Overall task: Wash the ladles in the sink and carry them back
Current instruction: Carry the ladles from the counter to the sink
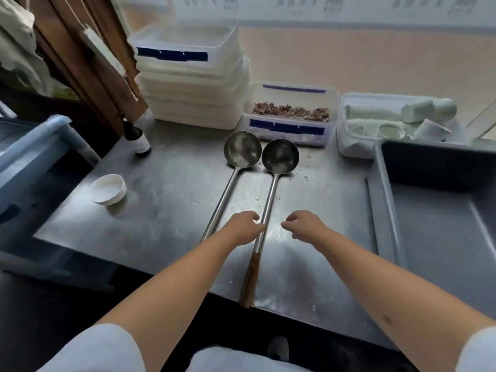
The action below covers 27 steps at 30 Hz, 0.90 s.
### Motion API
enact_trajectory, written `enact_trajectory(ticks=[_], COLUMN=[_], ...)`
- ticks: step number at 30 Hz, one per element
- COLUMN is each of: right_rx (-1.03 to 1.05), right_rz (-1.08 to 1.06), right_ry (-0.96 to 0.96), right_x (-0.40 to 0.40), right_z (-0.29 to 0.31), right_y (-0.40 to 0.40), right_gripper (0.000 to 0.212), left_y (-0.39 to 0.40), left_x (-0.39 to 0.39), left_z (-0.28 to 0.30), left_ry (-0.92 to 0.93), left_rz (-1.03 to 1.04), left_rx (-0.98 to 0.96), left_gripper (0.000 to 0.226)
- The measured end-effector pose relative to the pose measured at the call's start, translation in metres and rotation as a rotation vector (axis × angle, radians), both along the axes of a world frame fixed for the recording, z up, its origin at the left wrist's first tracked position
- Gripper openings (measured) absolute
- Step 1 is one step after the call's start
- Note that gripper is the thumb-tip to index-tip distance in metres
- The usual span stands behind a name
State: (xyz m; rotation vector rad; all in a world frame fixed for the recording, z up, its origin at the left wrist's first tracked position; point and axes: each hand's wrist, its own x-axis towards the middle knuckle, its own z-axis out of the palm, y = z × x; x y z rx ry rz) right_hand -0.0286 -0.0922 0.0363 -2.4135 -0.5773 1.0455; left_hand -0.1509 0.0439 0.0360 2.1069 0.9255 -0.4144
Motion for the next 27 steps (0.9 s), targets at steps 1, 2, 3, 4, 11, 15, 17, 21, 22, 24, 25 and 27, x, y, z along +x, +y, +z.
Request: enact_trajectory(ticks=[1,2,3,4,11,15,17,21,22,24,25,27], right_rx=[0.021,0.034,0.037,0.039,0.092,0.051,0.045,0.063,0.073,0.1,0.118,0.151], right_rz=[-0.046,-0.09,-0.132,-0.169,-0.365,-0.441,-0.496,-0.568,-0.585,-0.611,-0.622,-0.645], right_ry=[0.062,0.115,0.158,0.195,0.33,0.302,0.276,0.264,0.267,0.286,0.302,0.355], right_x=[0.007,0.013,0.018,0.024,0.037,0.04,0.041,0.043,0.043,0.043,0.043,0.043], right_z=[-0.005,-0.011,-0.018,-0.025,-0.072,-0.096,-0.102,-0.109,-0.11,-0.107,-0.105,-0.102], right_y=[0.005,0.011,0.017,0.024,0.068,0.09,0.098,0.105,0.106,0.107,0.108,0.11], right_gripper=[0.029,0.026,0.026,0.026,0.012,0.01,0.011,0.014,0.015,0.015,0.013,0.011], left_y=[0.003,0.007,0.011,0.015,0.033,0.039,0.041,0.046,0.047,0.05,0.052,0.054], left_x=[0.005,0.01,0.016,0.022,0.047,0.055,0.057,0.059,0.06,0.062,0.063,0.066], left_z=[-0.006,-0.013,-0.019,-0.027,-0.064,-0.082,-0.091,-0.096,-0.098,-0.098,-0.098,-0.097], left_ry=[0.002,0.005,0.013,0.02,0.034,0.008,0.003,-0.01,-0.013,-0.014,-0.014,-0.015], left_rz=[0.017,0.034,0.046,0.052,0.091,0.117,0.107,0.085,0.077,0.057,0.042,0.024], left_rx=[-0.023,-0.05,-0.071,-0.087,-0.169,-0.251,-0.259,-0.259,-0.264,-0.283,-0.291,-0.315], left_gripper=[0.054,0.054,0.054,0.054,0.053,0.041,0.021,0.009,0.011,0.011,0.011,0.014])
